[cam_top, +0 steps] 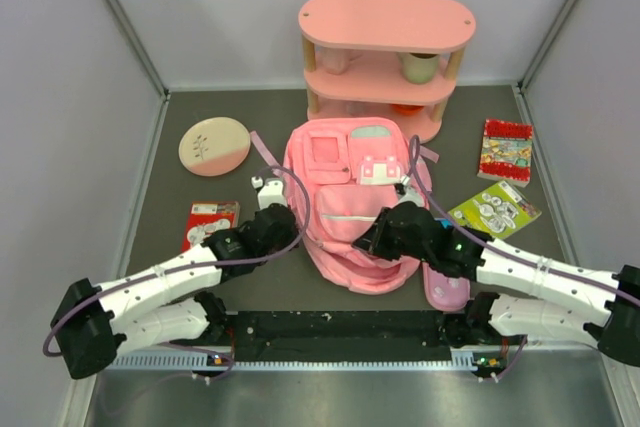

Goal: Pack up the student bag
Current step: Unzip the student bag at the center of the board.

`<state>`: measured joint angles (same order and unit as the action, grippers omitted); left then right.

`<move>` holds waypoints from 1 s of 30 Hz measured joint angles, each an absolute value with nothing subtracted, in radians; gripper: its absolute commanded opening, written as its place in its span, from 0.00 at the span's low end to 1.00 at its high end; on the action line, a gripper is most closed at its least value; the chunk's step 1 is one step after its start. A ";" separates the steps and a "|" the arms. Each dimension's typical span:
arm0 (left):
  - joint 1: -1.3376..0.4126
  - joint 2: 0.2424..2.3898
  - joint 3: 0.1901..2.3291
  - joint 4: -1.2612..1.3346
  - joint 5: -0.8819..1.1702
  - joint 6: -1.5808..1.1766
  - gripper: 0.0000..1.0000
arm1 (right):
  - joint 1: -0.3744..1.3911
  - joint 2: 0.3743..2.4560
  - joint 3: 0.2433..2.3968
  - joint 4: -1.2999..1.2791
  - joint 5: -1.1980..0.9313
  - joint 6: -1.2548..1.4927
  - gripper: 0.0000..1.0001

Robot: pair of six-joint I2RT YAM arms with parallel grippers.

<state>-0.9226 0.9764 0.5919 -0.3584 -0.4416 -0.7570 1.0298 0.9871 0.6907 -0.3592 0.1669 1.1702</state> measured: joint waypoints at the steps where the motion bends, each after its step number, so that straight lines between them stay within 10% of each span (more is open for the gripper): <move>1: -0.905 0.986 0.599 -0.360 -0.431 -0.754 0.29 | 1.030 0.991 0.691 -0.356 0.165 1.169 0.00; 4: -0.863 1.019 0.631 -0.375 -0.414 -0.722 0.71 | 1.028 1.006 0.696 -0.350 0.161 1.156 0.00; 8: -0.836 0.990 0.654 -0.440 -0.436 -0.702 0.94 | 1.024 1.052 0.722 -0.361 0.154 1.126 0.00; 11: -0.834 0.881 0.654 -0.511 -0.443 -0.708 0.98 | 1.024 1.099 0.763 -0.364 0.146 1.096 0.01; 16: -0.834 0.618 0.645 -0.553 -0.415 -0.707 0.98 | 1.015 1.176 0.864 -0.374 0.119 1.022 0.75; 18: -0.834 0.552 0.643 -0.561 -0.397 -0.707 0.98 | 1.005 1.177 0.913 -0.400 0.132 0.984 0.88; 30: -0.970 0.784 0.689 -0.559 -0.227 -0.548 0.99 | 0.675 0.670 0.768 -0.693 0.264 0.937 0.98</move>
<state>-0.9695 0.7841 0.6891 -0.5587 -0.2268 -0.5484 0.6754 0.6704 0.7681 -0.6930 0.2642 0.9371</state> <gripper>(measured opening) 0.985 0.976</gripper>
